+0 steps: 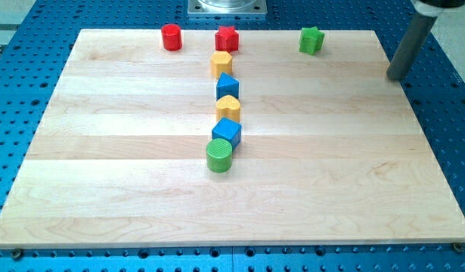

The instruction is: Push the green star into the yellow hexagon

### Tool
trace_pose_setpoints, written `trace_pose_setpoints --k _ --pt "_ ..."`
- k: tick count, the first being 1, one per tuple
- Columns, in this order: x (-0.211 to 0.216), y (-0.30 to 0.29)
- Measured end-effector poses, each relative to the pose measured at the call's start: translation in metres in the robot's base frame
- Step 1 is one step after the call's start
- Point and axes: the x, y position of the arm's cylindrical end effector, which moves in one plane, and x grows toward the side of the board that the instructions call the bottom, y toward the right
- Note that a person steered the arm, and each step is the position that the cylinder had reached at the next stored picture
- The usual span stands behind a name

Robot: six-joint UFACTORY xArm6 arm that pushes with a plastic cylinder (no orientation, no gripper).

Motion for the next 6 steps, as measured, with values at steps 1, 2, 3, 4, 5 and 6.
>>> trace_pose_setpoints --k 1,2,3,4,5,6 --pt "-0.048 0.005" --pt "-0.082 -0.035" --pt "-0.048 -0.172" --pt "-0.002 -0.181" --pt "-0.069 -0.138" --pt "-0.104 -0.185"
